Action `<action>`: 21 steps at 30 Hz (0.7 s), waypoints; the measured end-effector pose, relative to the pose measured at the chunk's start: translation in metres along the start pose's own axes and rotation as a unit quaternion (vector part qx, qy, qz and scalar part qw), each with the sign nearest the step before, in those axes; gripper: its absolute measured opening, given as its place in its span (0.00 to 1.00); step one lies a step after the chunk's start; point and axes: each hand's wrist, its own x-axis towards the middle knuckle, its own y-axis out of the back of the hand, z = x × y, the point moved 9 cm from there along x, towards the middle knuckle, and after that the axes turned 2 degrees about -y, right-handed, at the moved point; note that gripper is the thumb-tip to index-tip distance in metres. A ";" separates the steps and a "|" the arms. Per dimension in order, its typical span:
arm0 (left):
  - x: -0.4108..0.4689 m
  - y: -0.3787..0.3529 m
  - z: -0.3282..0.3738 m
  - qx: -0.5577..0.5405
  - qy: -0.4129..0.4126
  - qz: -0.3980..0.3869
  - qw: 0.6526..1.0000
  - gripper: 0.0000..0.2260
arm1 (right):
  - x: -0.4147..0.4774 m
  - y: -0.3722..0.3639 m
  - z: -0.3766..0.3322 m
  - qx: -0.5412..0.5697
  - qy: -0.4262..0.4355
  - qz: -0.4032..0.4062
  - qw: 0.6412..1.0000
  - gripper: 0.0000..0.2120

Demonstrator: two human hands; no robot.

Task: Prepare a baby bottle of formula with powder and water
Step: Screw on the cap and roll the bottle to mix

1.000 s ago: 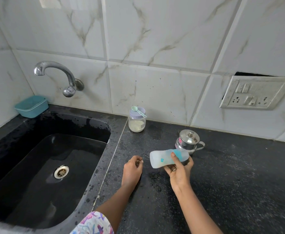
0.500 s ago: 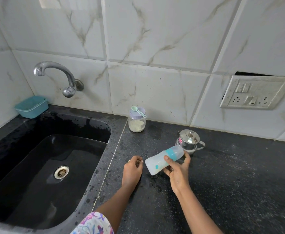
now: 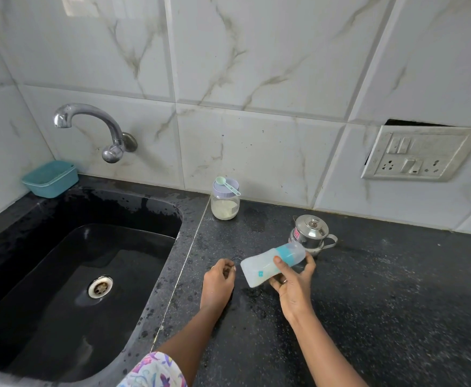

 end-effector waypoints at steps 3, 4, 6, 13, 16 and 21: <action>0.000 0.000 0.000 -0.001 -0.001 0.001 1.000 0.06 | -0.002 0.000 -0.005 0.014 0.014 0.004 1.000 0.34; 0.000 -0.001 0.000 -0.002 0.000 0.000 1.000 0.06 | 0.000 0.004 -0.004 0.041 0.015 0.016 0.999 0.33; 0.000 -0.001 0.001 -0.002 -0.001 0.000 1.000 0.06 | 0.001 0.005 -0.002 0.062 0.008 0.022 0.998 0.31; 0.001 -0.001 0.000 -0.004 -0.002 0.000 1.000 0.06 | 0.001 0.009 -0.003 0.057 0.008 0.036 0.998 0.32; 0.001 -0.001 0.000 -0.004 -0.002 0.002 1.000 0.06 | 0.000 0.005 -0.003 0.034 0.008 0.021 0.999 0.30; 0.001 -0.001 0.000 0.000 0.000 0.001 1.000 0.06 | 0.001 0.006 -0.004 0.039 0.012 0.023 0.999 0.32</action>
